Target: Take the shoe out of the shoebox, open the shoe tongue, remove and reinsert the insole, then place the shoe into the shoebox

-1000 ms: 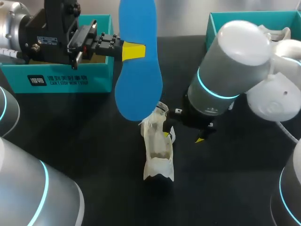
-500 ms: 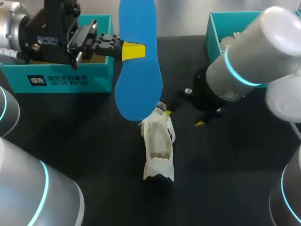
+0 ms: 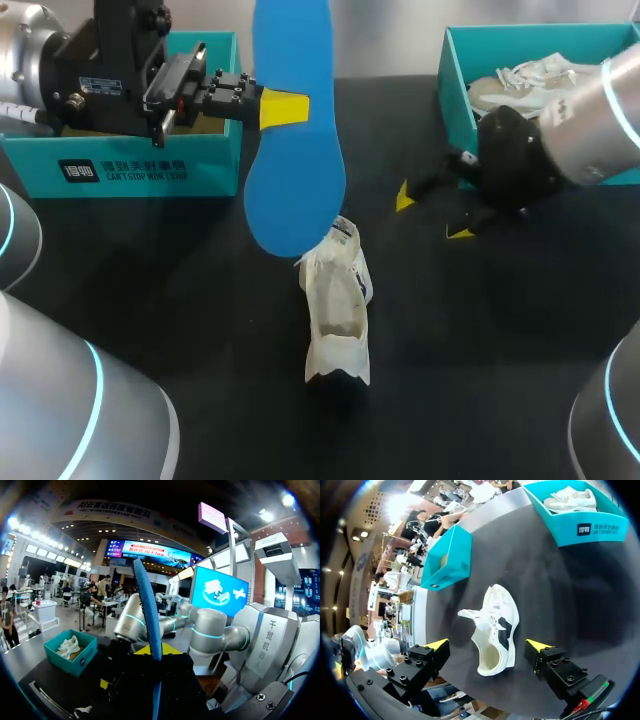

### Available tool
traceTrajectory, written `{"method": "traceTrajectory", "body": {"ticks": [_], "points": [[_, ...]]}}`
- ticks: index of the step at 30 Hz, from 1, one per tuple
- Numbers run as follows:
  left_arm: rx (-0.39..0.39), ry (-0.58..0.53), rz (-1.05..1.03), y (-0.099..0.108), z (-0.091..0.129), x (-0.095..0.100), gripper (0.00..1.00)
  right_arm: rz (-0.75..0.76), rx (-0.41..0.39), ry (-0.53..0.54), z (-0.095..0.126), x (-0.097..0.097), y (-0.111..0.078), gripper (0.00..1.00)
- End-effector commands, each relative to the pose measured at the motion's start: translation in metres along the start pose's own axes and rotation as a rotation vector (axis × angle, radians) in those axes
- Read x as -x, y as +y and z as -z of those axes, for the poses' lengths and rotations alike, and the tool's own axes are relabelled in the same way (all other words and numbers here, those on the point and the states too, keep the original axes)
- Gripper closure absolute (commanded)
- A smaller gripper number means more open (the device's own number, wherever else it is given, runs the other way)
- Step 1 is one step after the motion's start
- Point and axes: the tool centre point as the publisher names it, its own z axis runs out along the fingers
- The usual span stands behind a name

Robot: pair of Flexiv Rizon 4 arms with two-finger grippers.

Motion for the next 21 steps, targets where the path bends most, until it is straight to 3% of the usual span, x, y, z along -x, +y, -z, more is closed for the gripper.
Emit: {"method": "traceTrajectory", "body": {"ticks": [1,4,8,11,21], "points": [[0.003,0.002,-0.001,0.000,-0.001,0.002,1.00,0.000,0.011,0.140,0.004,0.007,-0.006,0.00],[0.003,0.002,-0.001,0.000,-0.001,0.002,1.00,0.000,0.011,0.140,0.004,0.007,-0.006,0.00],[0.003,0.002,-0.001,0.000,-0.001,0.002,1.00,-0.029,-0.068,0.258,0.020,-0.003,0.014,0.00],[0.003,0.002,-0.001,0.000,-0.001,0.002,1.00,-0.037,-0.079,0.315,0.028,-0.010,0.026,0.00],[0.003,0.002,-0.001,0.000,-0.001,0.002,1.00,-0.038,-0.172,0.495,0.028,-0.032,0.045,0.00]]}}
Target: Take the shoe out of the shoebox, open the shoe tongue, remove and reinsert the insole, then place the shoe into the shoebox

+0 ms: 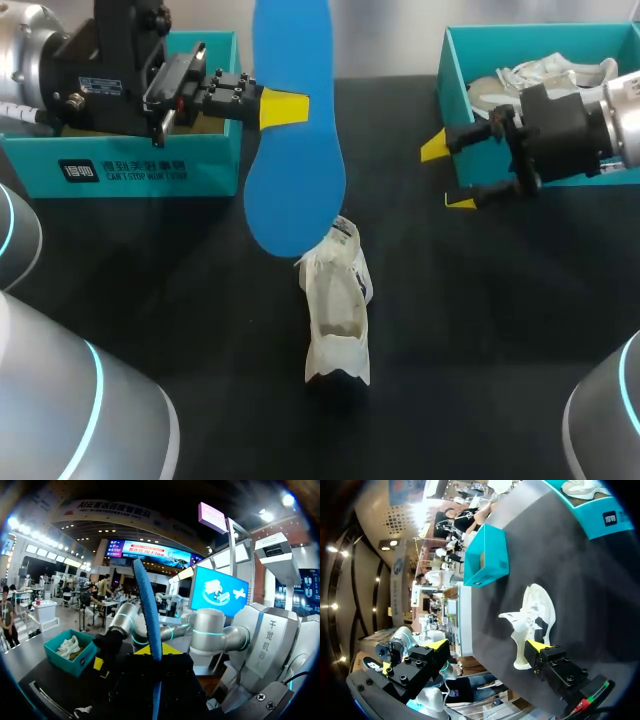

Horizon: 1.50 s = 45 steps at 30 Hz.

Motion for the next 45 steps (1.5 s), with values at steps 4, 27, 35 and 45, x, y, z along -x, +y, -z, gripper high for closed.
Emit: {"method": "traceTrajectory", "body": {"ticks": [4,27,35,45], "points": [[0.024,-0.048,-0.112,0.002,-0.004,0.009,1.00,0.008,-0.077,0.096,-0.013,-0.010,0.017,0.00],[-0.196,-0.199,-0.939,0.022,0.005,0.050,1.00,-0.035,-0.090,0.265,-0.010,-0.019,0.021,0.00],[-0.168,-0.213,-1.047,0.027,0.002,0.059,1.00,-0.035,-0.090,0.265,-0.010,-0.019,0.021,0.00],[-0.064,-0.229,-1.351,0.062,0.000,0.107,1.00,-0.035,-0.090,0.265,-0.010,-0.019,0.021,0.00]]}}
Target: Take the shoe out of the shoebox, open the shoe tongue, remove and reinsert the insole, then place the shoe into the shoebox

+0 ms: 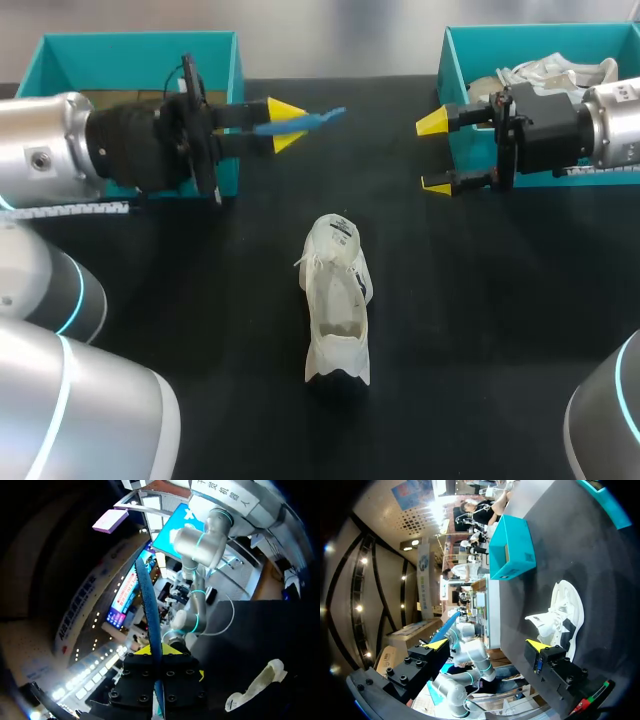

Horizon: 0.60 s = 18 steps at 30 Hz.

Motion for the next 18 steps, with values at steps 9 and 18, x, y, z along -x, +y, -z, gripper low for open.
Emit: {"method": "traceTrajectory", "body": {"ticks": [9,18], "points": [[-0.041,0.003,-0.104,0.035,-0.003,-0.006,1.00,-0.001,0.000,-0.002,-0.002,0.000,0.001,0.00],[-0.045,0.005,-0.185,0.053,-0.006,-0.014,1.00,-0.001,0.000,-0.002,-0.002,0.000,0.001,0.00]]}}
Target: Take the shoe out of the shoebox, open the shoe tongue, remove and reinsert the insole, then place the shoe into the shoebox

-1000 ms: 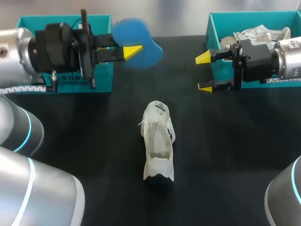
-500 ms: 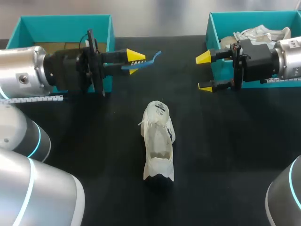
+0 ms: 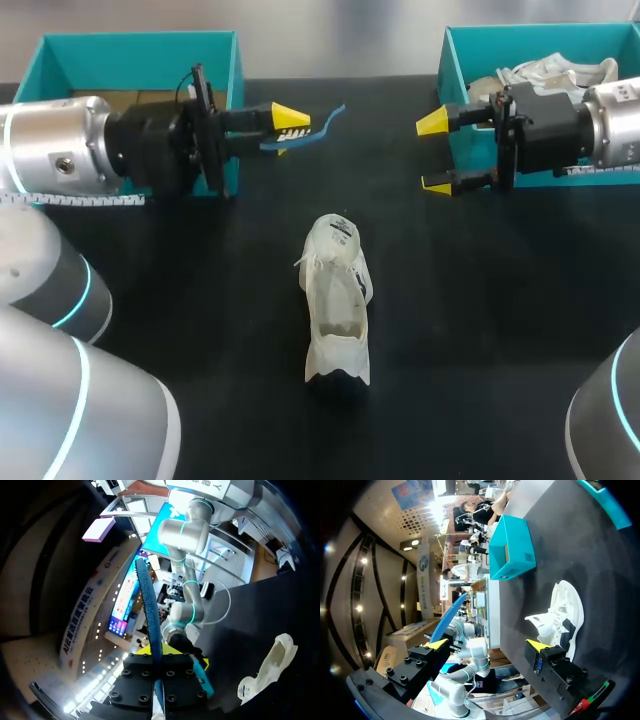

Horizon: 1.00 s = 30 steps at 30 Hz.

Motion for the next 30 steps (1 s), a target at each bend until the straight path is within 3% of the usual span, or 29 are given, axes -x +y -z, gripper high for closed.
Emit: {"method": "traceTrajectory", "body": {"ticks": [1,4,9,22,30], "points": [[-0.008,0.020,-0.092,0.022,-0.005,-0.011,1.00,0.000,0.001,-0.001,-0.002,0.000,0.000,0.00],[-0.011,0.051,-0.171,0.038,-0.008,-0.023,1.00,0.000,0.001,-0.001,-0.002,0.000,0.000,0.00],[-0.092,-0.017,-0.244,0.059,-0.008,-0.041,1.00,0.000,0.001,-0.001,-0.002,0.000,0.000,0.00],[-0.092,-0.017,-0.244,0.059,-0.008,-0.041,1.00,0.000,0.001,-0.001,-0.002,0.000,0.000,0.00],[-0.047,-0.010,-0.370,0.071,-0.009,-0.074,1.00,0.000,0.001,-0.001,-0.002,0.000,0.000,0.00]]}}
